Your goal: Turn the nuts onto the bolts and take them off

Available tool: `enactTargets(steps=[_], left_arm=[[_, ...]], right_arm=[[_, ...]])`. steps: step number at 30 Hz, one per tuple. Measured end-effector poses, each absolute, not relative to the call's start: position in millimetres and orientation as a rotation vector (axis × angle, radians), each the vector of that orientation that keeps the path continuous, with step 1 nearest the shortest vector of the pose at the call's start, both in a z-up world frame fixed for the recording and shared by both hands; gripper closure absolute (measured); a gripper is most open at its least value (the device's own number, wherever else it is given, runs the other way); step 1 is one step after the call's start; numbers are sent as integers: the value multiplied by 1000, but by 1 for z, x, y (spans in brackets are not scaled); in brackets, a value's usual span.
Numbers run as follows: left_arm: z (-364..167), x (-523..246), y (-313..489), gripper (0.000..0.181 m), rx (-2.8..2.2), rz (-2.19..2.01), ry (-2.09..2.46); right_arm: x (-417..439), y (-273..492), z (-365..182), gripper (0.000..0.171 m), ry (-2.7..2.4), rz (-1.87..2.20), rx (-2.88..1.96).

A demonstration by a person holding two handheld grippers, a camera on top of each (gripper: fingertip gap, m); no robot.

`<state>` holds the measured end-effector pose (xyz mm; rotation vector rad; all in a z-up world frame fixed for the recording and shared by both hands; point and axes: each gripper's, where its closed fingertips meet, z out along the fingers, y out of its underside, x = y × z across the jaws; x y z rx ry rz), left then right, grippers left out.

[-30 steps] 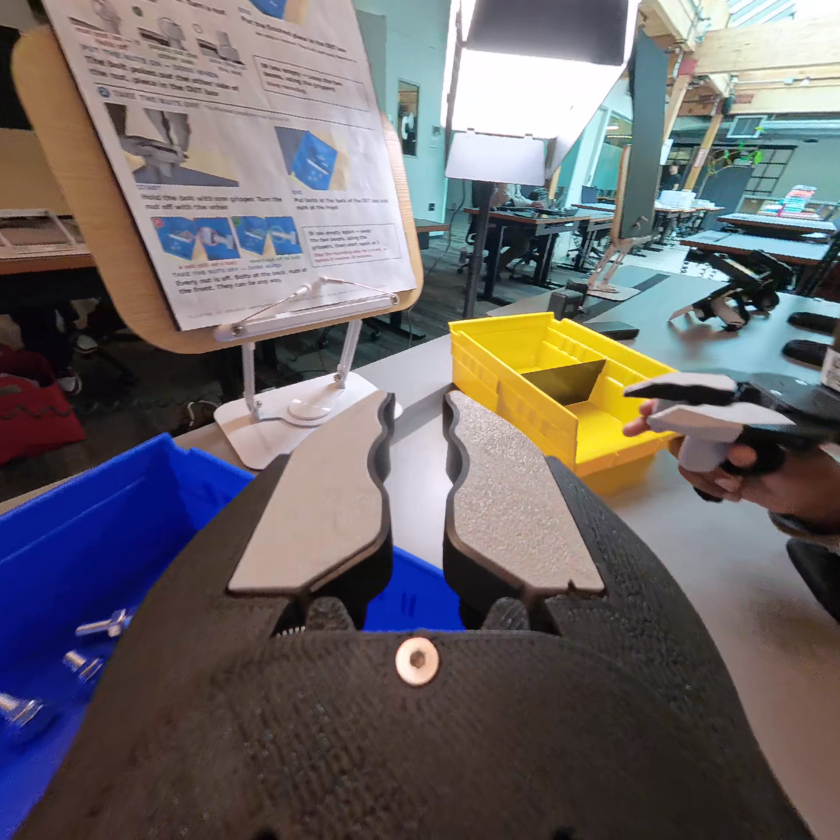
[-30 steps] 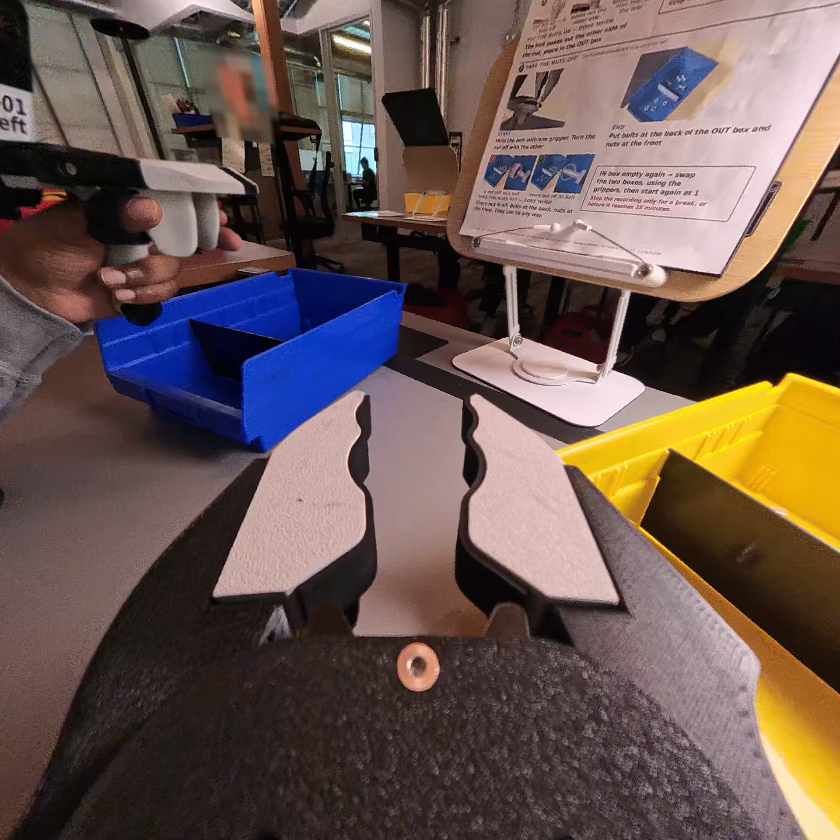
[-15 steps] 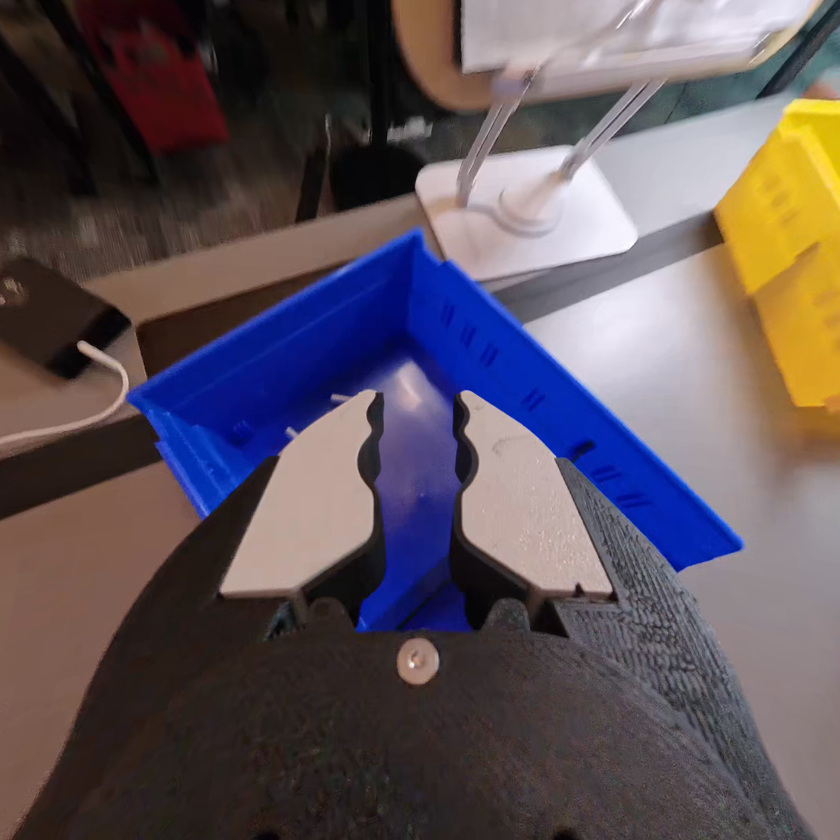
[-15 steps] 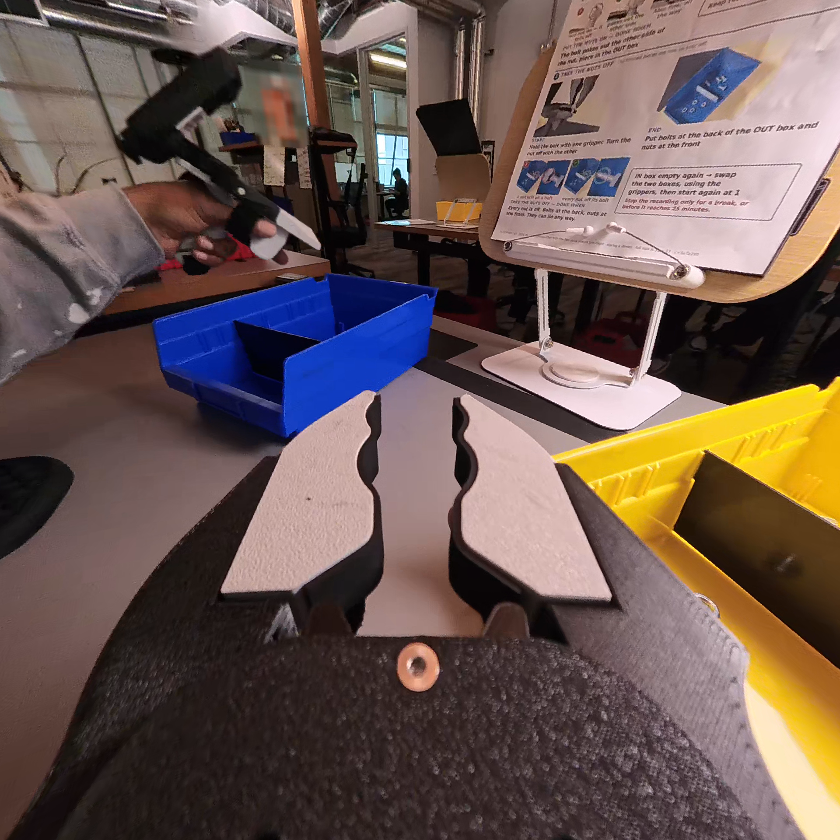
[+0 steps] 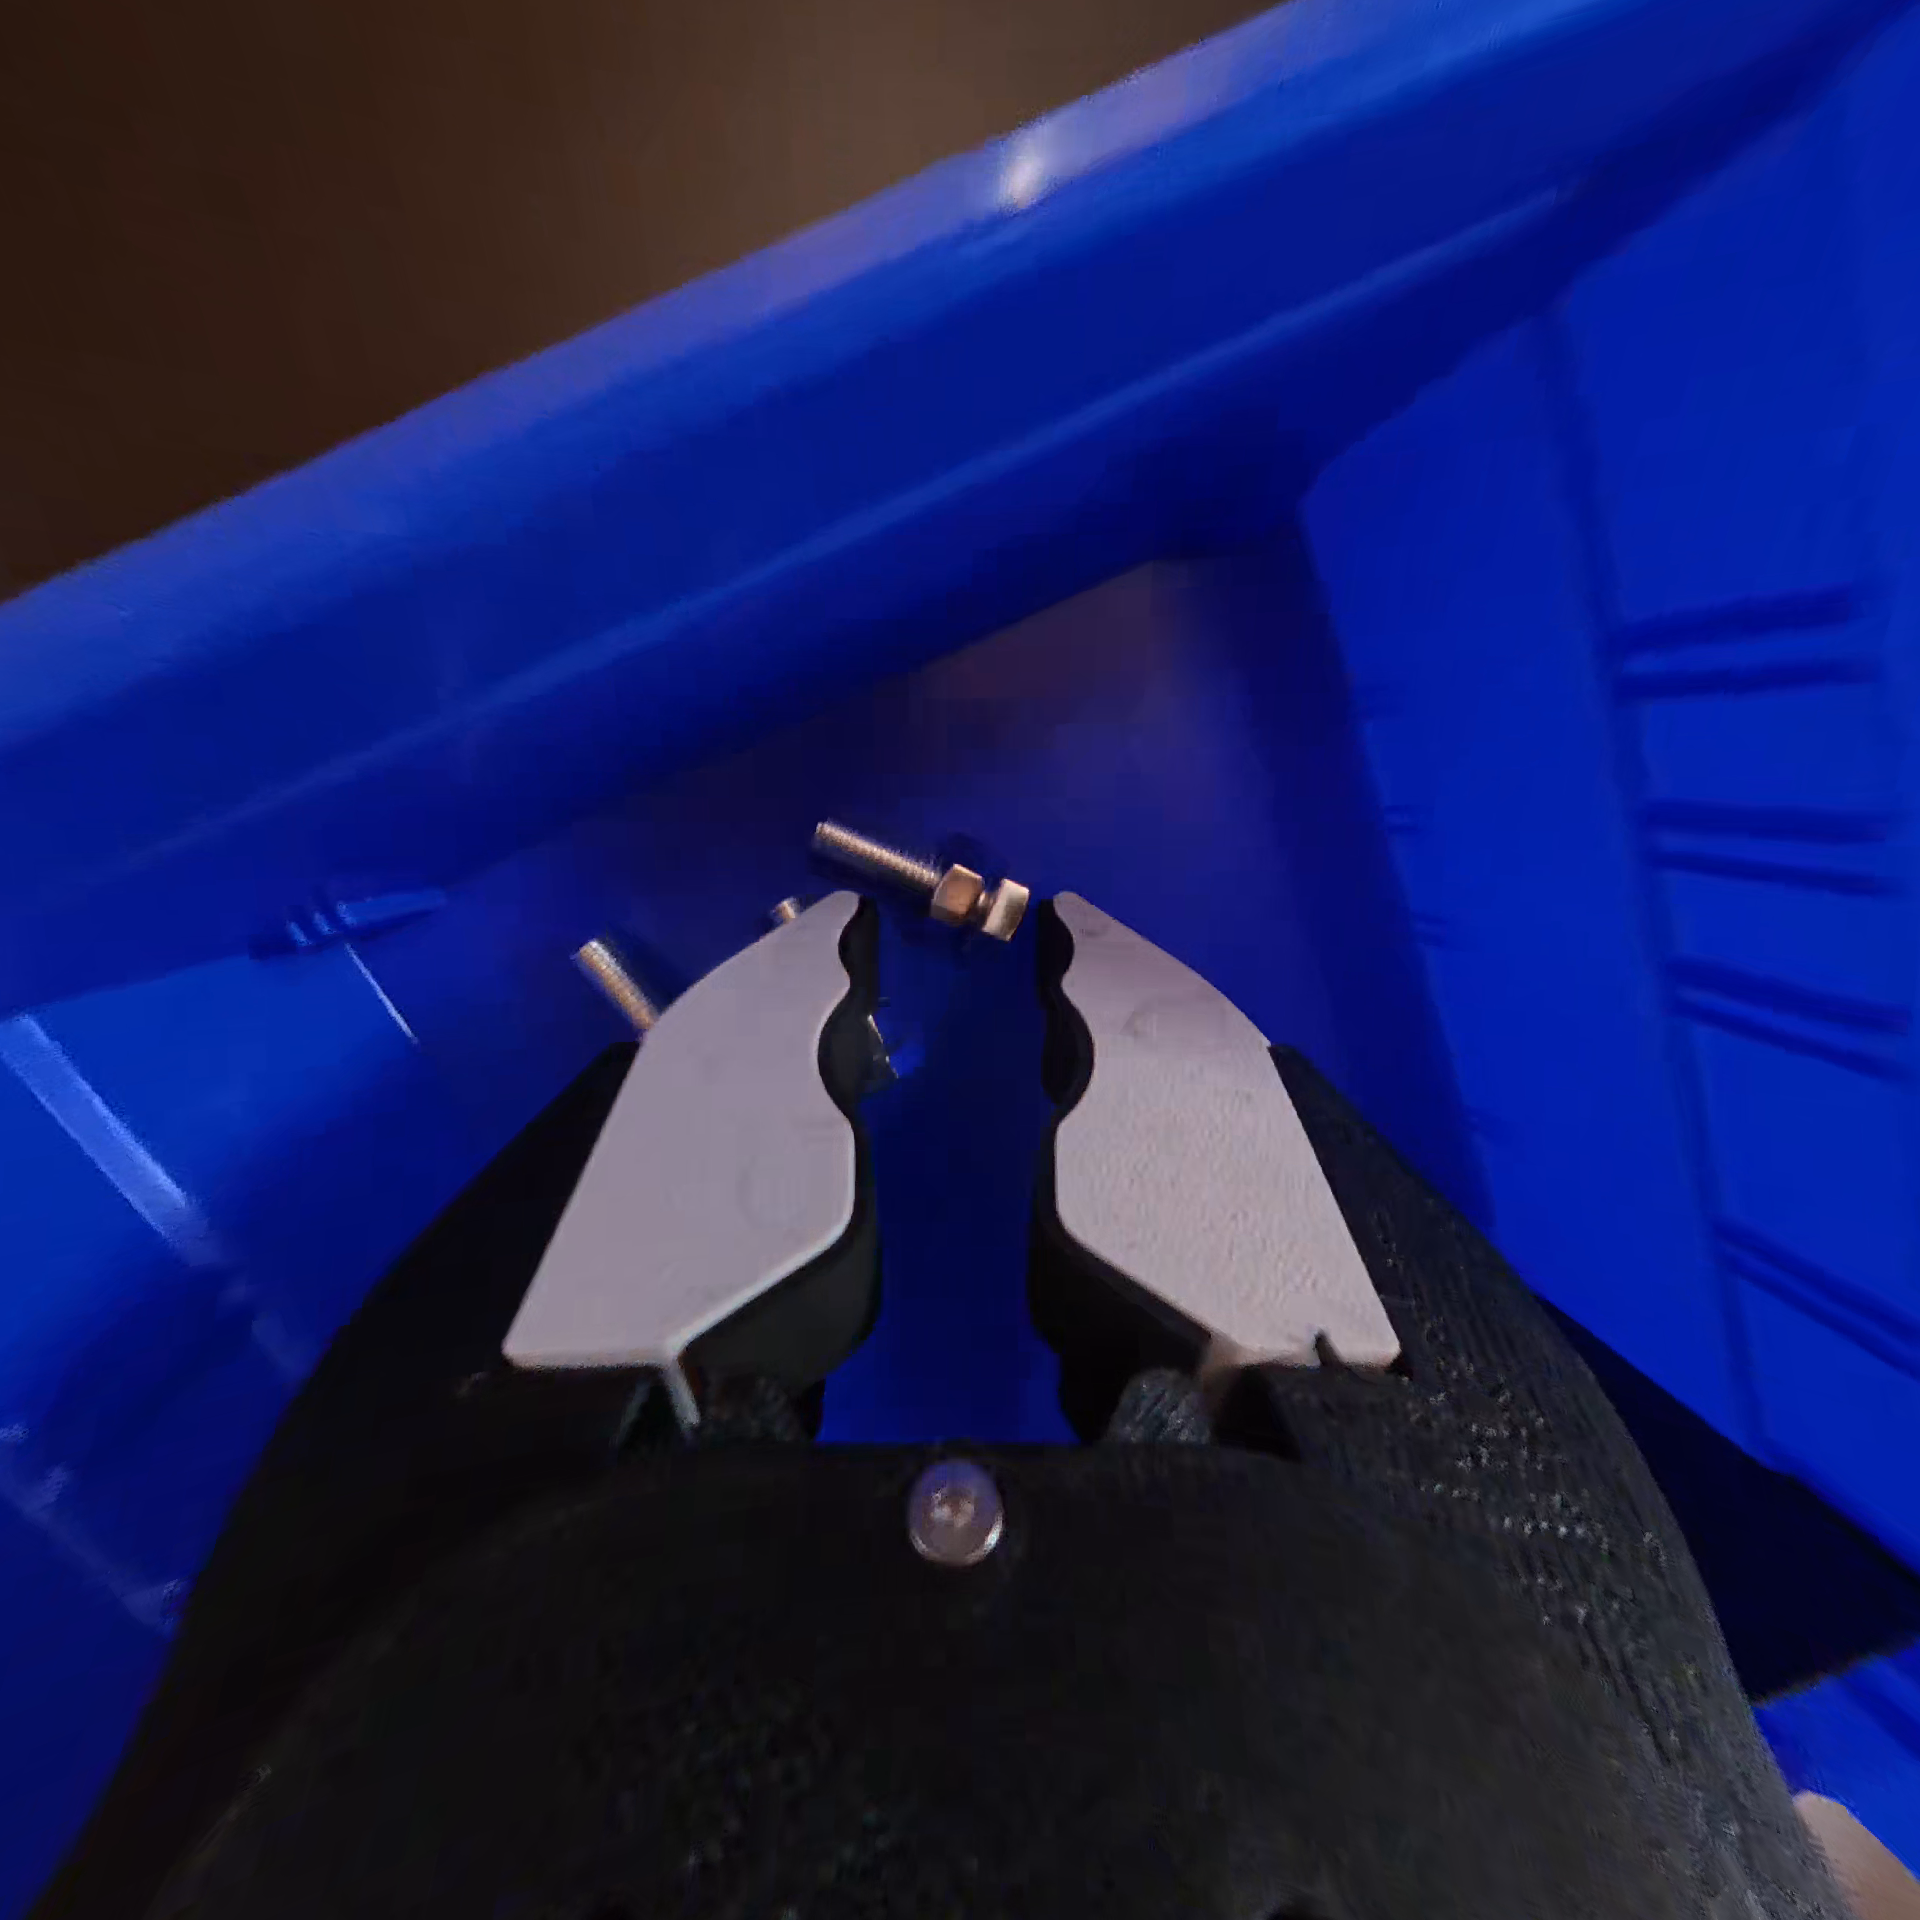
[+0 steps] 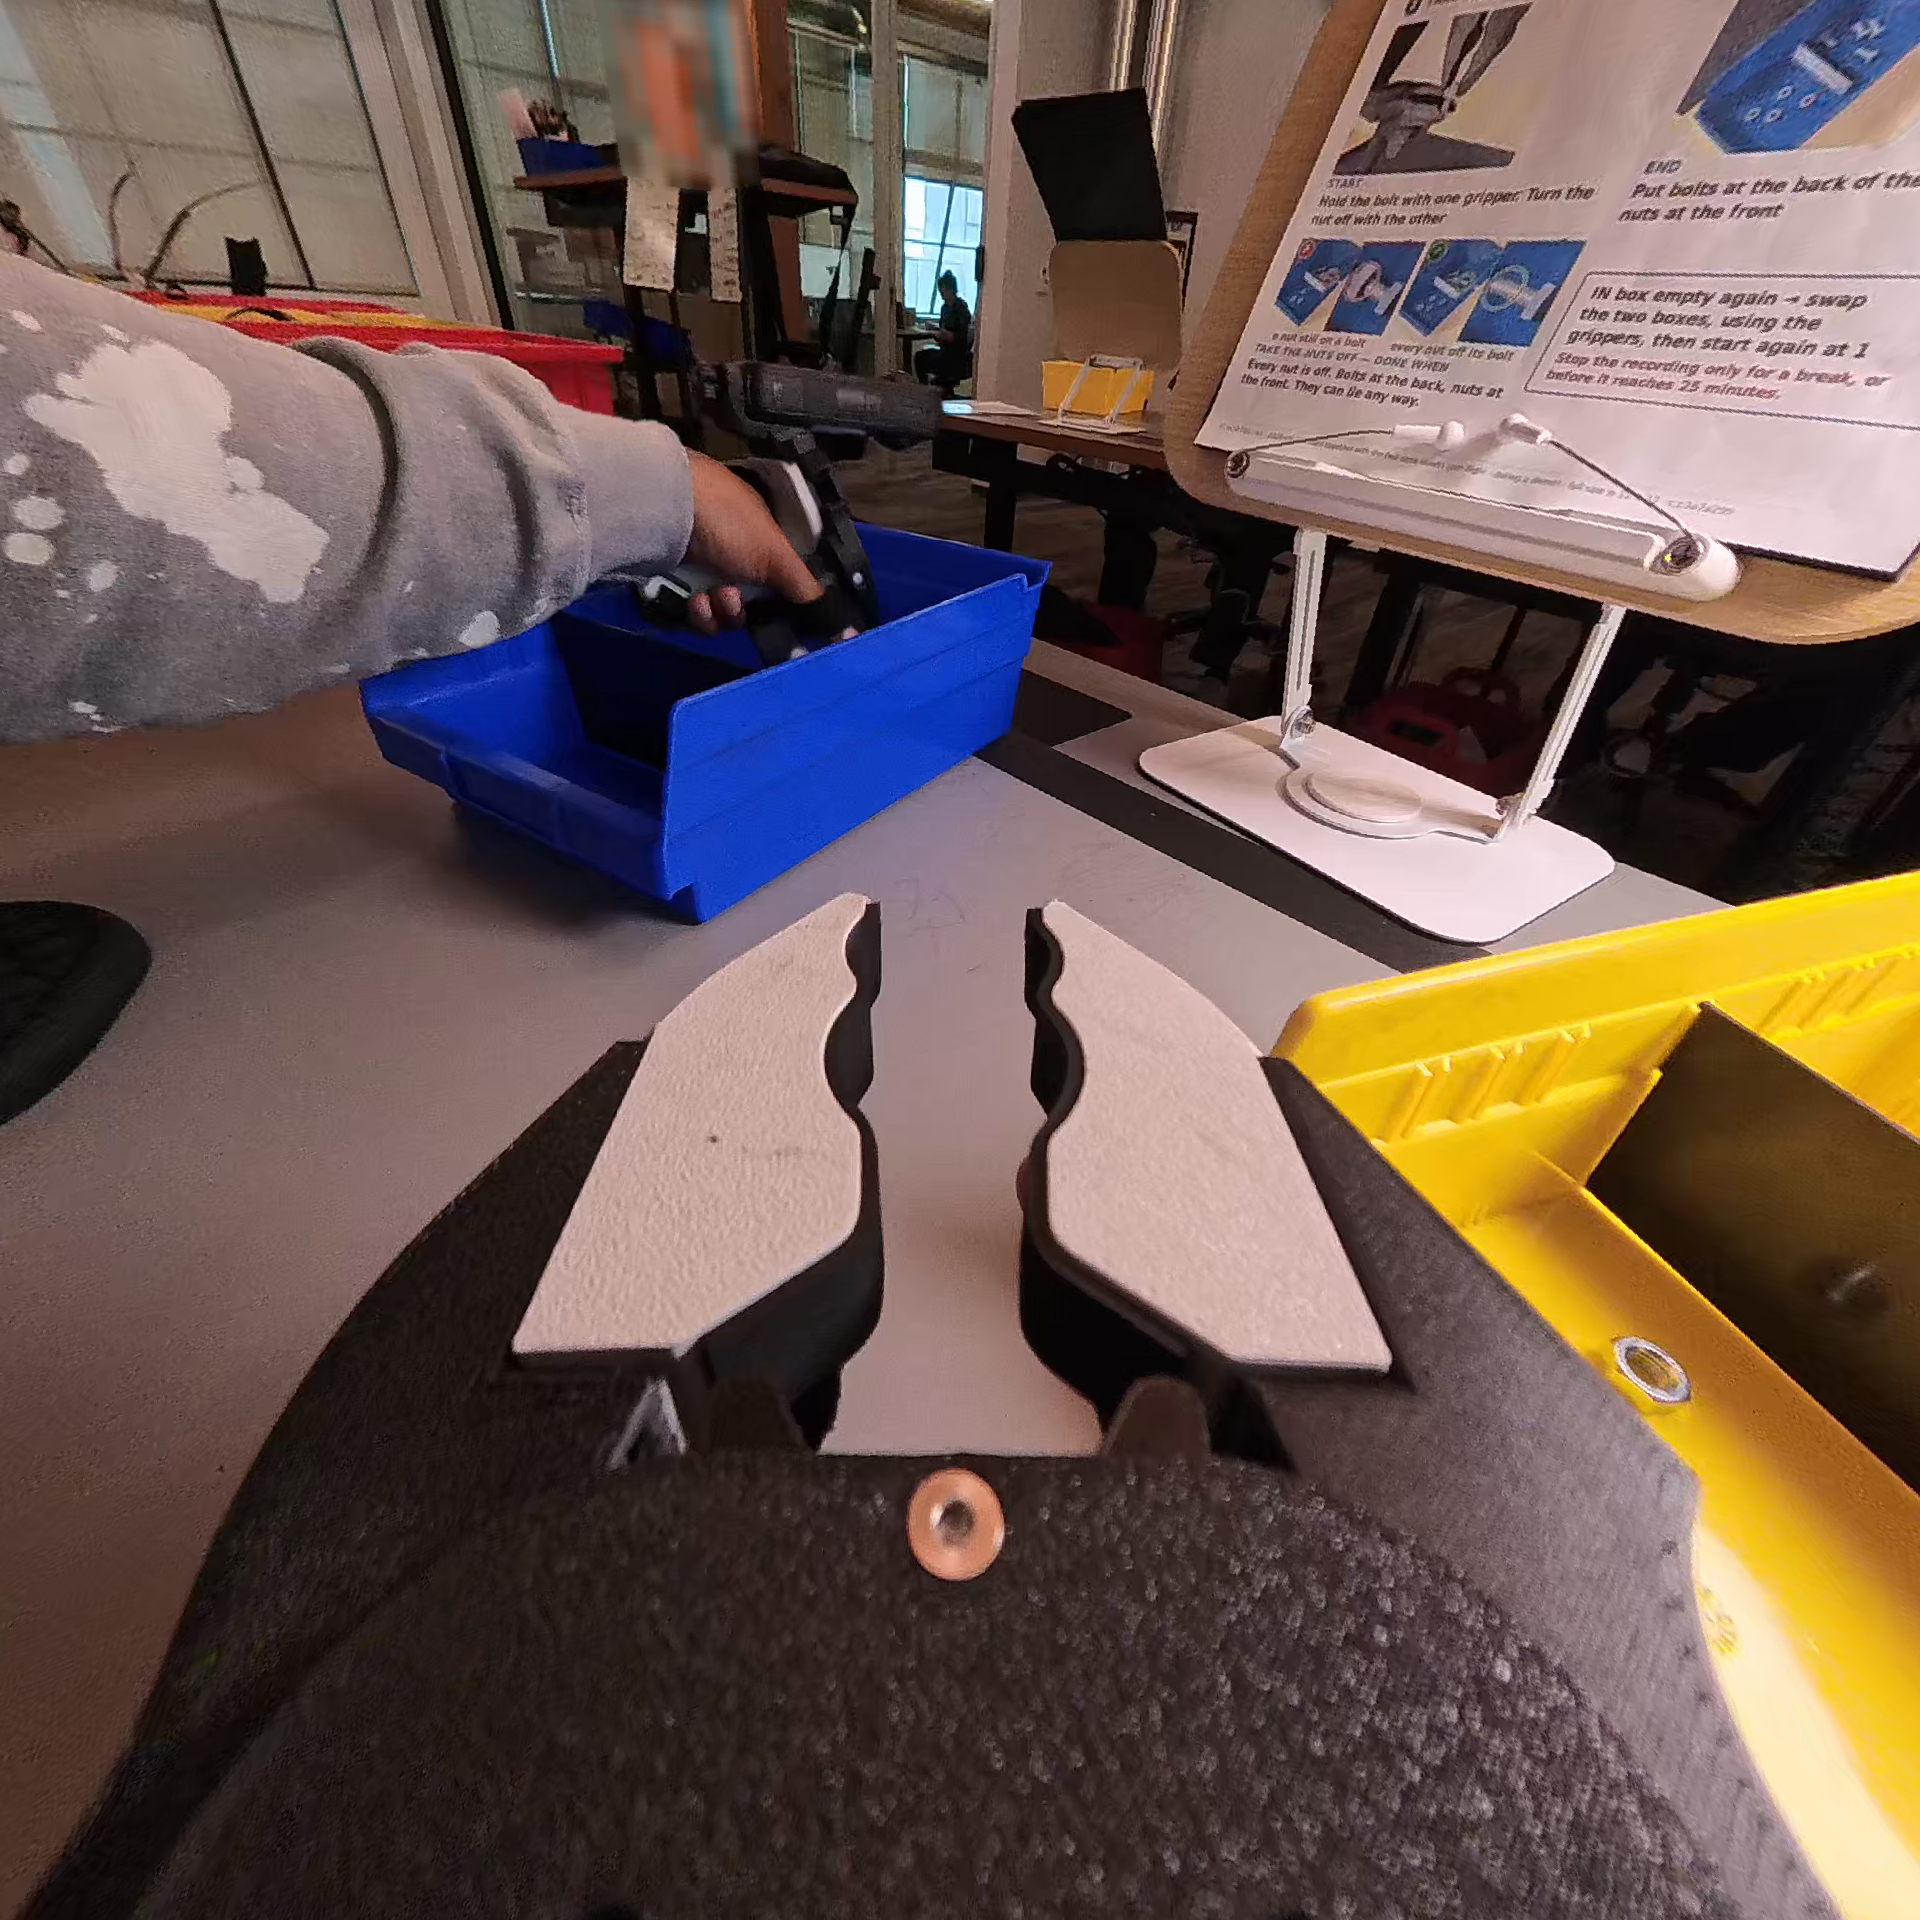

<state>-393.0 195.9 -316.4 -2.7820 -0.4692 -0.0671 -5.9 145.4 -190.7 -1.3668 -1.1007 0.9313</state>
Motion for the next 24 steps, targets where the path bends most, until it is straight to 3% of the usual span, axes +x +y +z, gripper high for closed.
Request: enactTargets(steps=[1, 11, 13, 18, 24], left_arm=[[-319, -394, 197, 152, -2791, -46, -467], [-314, -401, 204, 152, -2775, 285, -218], [-301, -402, 203, 160, -2708, 369, -114], [-242, -369, 197, 161, -2405, 284, 33], [-122, -267, 166, 162, -1777, 3, 269]], right_arm=[[-6, 146, -191, 145, -1104, 935, -1368], [-6, 150, -198, 147, -1115, 934, -1390], [-5, 150, -198, 147, -1115, 928, -1390], [-9, 149, -204, 147, -1120, 937, -1401], [-30, 148, -175, 145, -1101, 980, -1376]])
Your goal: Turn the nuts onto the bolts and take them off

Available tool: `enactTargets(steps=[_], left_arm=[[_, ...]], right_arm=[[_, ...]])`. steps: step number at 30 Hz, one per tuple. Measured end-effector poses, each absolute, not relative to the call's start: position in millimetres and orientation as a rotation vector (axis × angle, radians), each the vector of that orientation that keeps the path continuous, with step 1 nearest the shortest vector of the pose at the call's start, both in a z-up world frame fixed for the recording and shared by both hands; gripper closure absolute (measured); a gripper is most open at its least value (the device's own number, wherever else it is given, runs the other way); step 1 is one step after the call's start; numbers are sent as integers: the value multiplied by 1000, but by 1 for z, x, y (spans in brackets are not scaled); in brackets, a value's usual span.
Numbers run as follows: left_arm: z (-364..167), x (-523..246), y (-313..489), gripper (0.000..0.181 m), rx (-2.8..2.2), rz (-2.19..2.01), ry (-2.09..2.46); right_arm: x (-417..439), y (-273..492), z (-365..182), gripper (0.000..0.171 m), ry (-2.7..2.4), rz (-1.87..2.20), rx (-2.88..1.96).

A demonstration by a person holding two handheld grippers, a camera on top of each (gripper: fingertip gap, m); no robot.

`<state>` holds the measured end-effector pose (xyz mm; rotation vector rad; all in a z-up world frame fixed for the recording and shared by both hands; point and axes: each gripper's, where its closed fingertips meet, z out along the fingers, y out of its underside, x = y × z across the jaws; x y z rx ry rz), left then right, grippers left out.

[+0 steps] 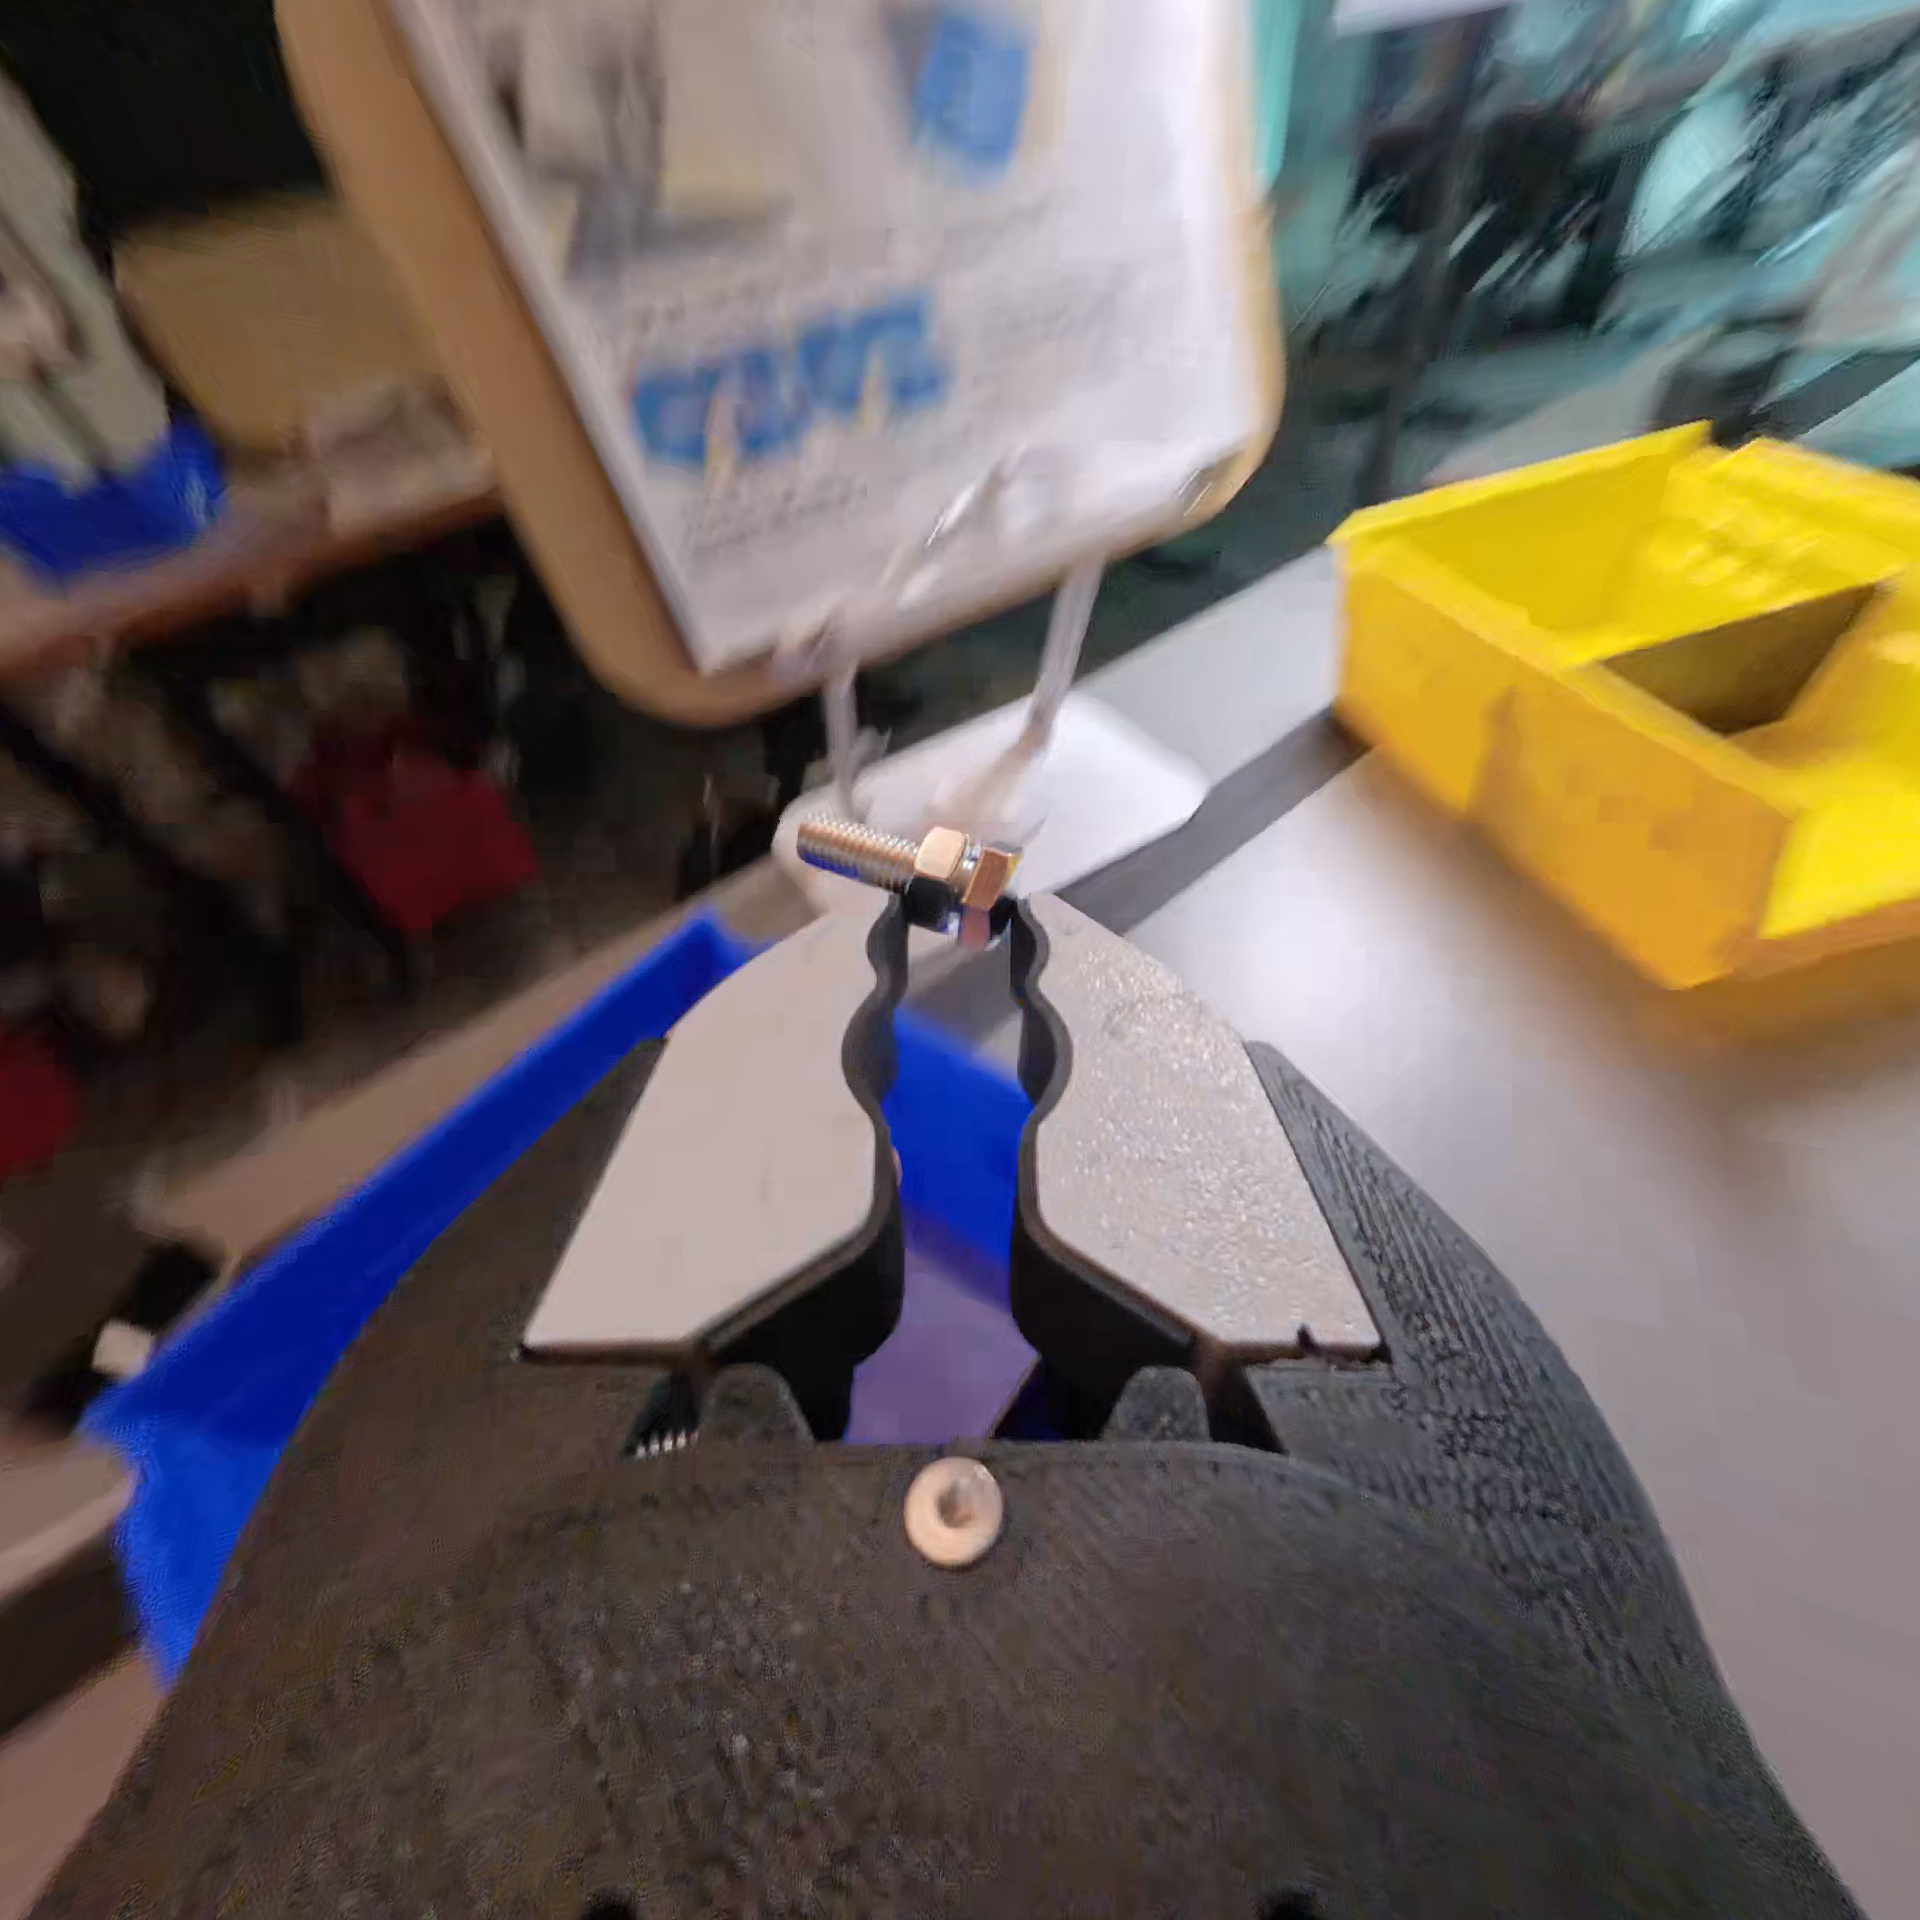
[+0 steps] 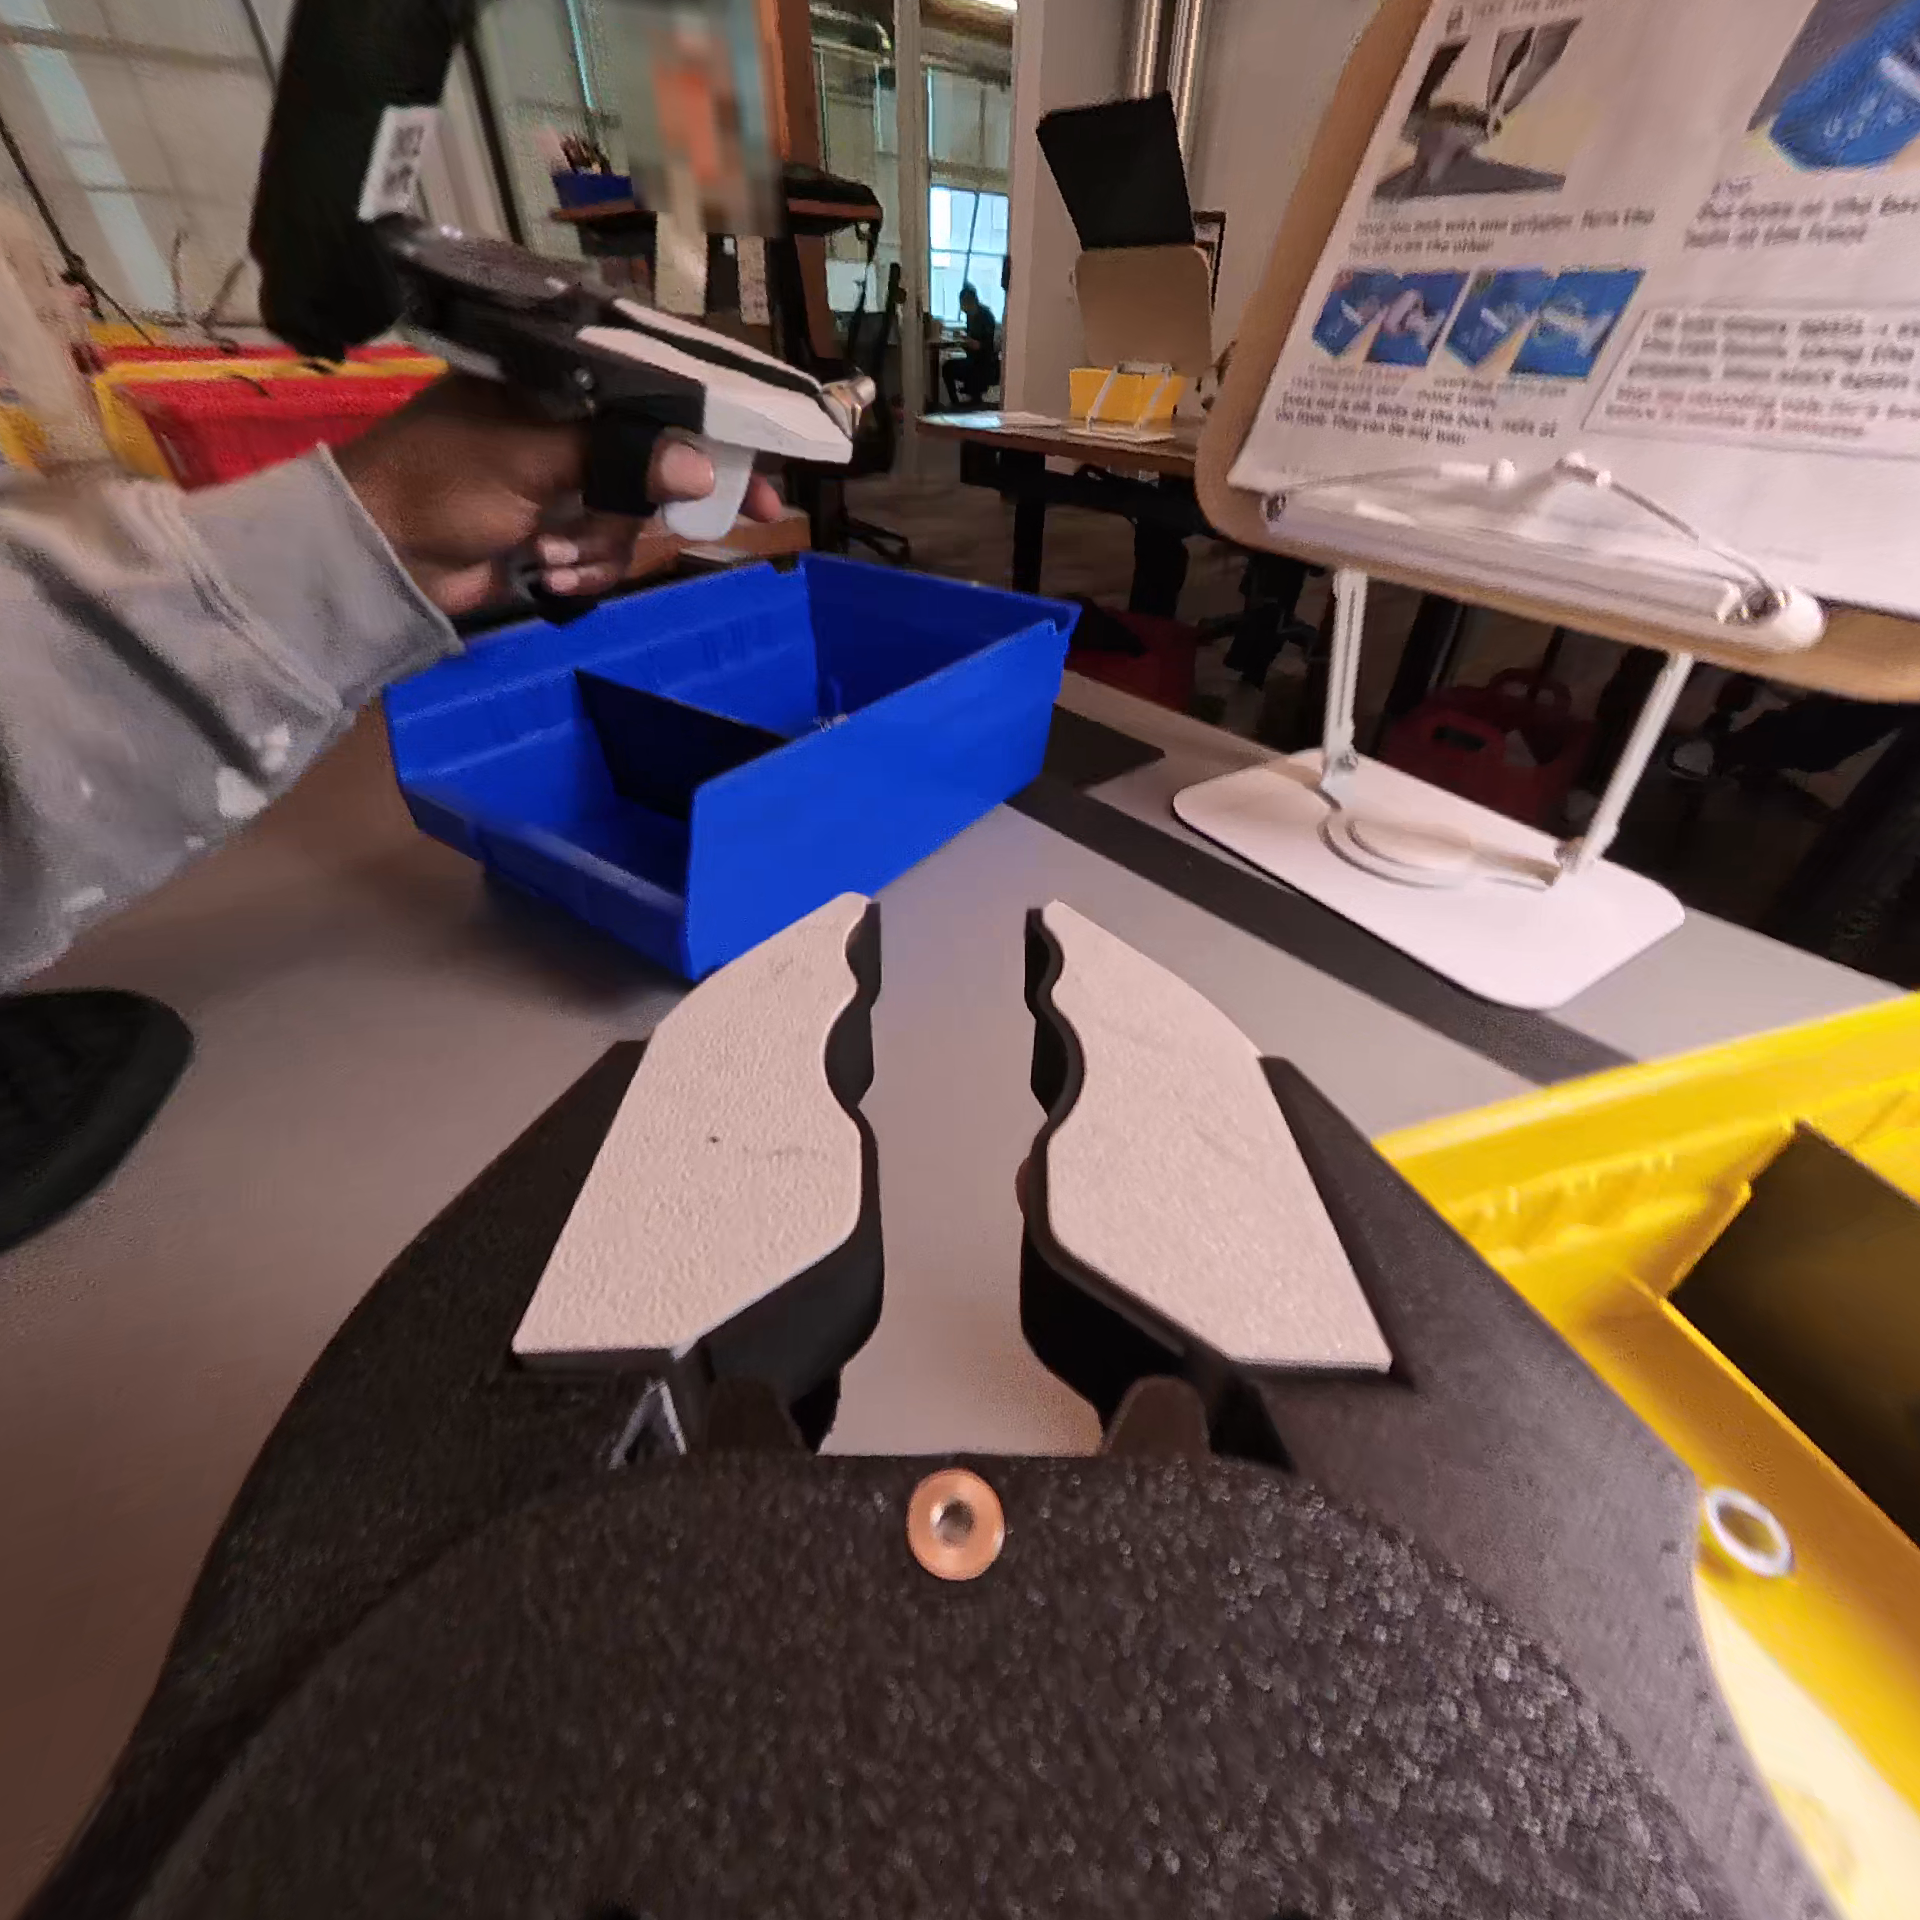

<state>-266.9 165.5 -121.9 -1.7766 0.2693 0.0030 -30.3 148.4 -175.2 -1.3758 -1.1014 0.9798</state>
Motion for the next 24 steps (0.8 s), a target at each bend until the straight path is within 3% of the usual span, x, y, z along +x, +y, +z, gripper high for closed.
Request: enactTargets(steps=[4, 9, 17, 24], left_arm=[[-38, -175, 118, 162, -1276, -153, 510], [-11, -111, 80, 162, -1060, -161, 651], [-27, -51, 65, 162, -1007, -108, 881], [-52, -21, 67, 162, -1042, -20, 1026]], right_arm=[[-56, 133, -92, 142, -1101, 1106, -1250], [-56, 108, -15, 140, -1056, 1287, -1115], [-45, 82, -26, 138, -1165, 1701, -1122], [-38, 71, -28, 148, -1231, 1825, -1127]])
